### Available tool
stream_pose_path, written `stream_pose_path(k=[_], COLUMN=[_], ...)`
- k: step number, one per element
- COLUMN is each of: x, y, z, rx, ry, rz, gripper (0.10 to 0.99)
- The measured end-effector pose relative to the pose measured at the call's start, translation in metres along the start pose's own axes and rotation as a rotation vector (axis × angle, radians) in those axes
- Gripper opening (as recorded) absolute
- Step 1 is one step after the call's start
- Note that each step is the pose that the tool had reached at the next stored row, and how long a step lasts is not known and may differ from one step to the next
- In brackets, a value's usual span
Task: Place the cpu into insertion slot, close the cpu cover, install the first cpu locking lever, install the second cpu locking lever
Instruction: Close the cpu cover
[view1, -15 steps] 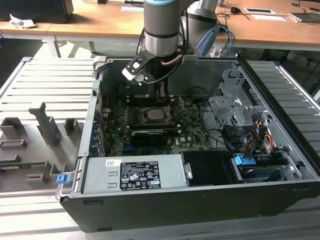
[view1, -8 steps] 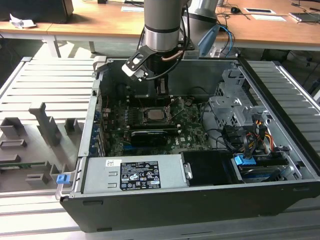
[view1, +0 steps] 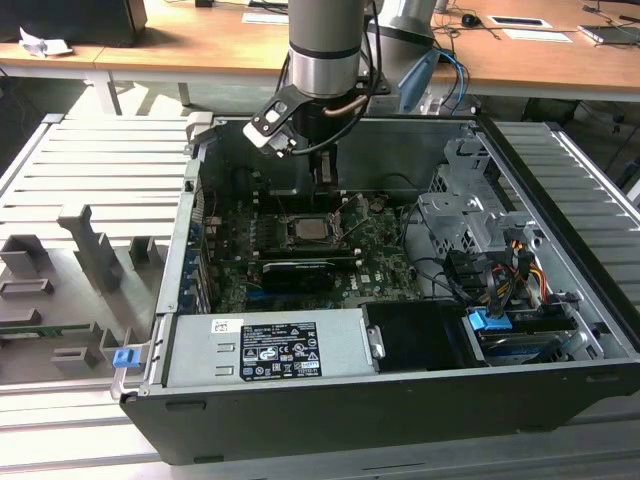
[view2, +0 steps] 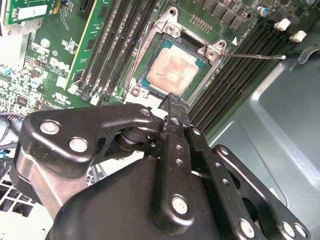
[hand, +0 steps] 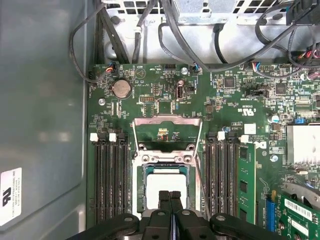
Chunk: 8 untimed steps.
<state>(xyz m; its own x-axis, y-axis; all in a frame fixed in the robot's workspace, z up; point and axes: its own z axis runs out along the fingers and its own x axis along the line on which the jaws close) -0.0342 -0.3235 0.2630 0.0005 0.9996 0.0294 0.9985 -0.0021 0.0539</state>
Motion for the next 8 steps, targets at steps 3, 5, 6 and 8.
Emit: stream_pose_path(k=[3, 5, 6, 8], x=[0.0, 0.0001, 0.0001, 0.0002], y=[0.0001, 0.0002, 0.0002, 0.0003], z=[-0.0016, -0.003, -0.004, -0.0051], rx=[0.0, 0.0, 0.0, 0.0], ry=[-0.0001, -0.0004, -0.0006, -0.0007], rz=[0.0, 0.0, 0.0, 0.0], gripper=[0.106, 0.106, 0.106, 0.106])
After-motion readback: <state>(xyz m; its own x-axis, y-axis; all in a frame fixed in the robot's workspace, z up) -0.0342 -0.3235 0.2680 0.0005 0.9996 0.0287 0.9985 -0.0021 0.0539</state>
